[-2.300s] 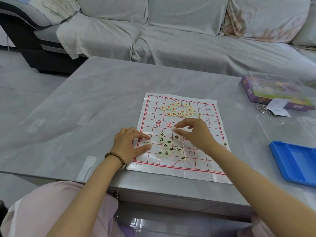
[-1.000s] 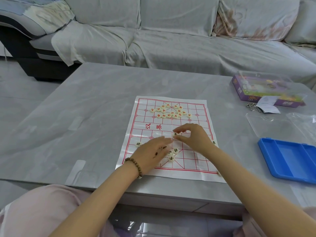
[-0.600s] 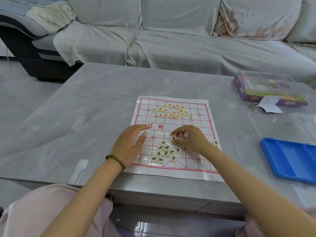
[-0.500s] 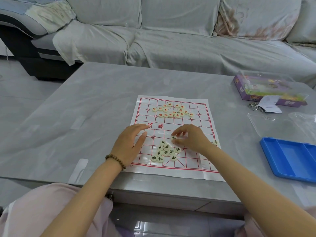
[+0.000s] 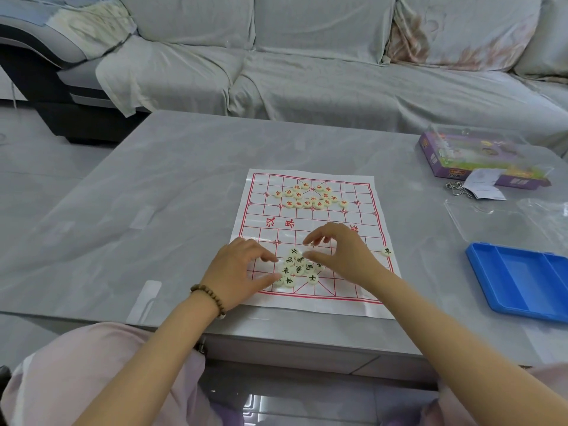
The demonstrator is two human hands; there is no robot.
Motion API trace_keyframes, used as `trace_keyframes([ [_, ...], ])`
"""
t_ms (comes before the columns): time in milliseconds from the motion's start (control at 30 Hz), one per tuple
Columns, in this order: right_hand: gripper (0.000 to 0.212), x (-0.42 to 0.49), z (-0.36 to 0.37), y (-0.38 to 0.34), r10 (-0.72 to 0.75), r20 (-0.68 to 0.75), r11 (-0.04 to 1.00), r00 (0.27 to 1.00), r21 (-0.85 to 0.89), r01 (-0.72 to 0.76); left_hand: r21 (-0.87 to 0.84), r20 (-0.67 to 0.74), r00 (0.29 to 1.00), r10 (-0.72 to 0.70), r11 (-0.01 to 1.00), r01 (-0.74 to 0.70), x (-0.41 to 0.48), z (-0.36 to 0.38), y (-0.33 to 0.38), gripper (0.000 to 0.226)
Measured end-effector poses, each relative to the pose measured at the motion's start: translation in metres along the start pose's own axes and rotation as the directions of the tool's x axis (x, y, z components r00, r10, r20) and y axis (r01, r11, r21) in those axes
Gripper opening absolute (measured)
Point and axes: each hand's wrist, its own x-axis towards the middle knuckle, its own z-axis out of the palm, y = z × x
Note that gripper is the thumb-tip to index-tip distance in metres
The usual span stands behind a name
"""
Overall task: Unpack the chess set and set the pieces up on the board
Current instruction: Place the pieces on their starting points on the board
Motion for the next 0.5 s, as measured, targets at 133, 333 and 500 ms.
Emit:
trace_keyframes([
  [133, 0.012, -0.014, 0.012, -0.012, -0.061, 0.099, 0.998, 0.993, -0.002, 0.061, 0.056, 0.066, 0.998, -0.006, 0.998, 0.002, -0.003, 0.006, 0.004, 0.038],
  [333, 0.025, -0.020, 0.023, -0.015, -0.083, 0.125, 0.983, 0.989, -0.152, 0.102, 0.073, 0.083, 0.996, -0.025, 0.997, 0.019, -0.004, 0.008, 0.009, 0.039],
  [500, 0.022, -0.018, 0.026, -0.016, -0.087, 0.117, 0.993, 0.989, -0.068, 0.095, 0.012, 0.078, 0.996, -0.031, 0.999, 0.030, -0.007, 0.004, 0.002, 0.026],
])
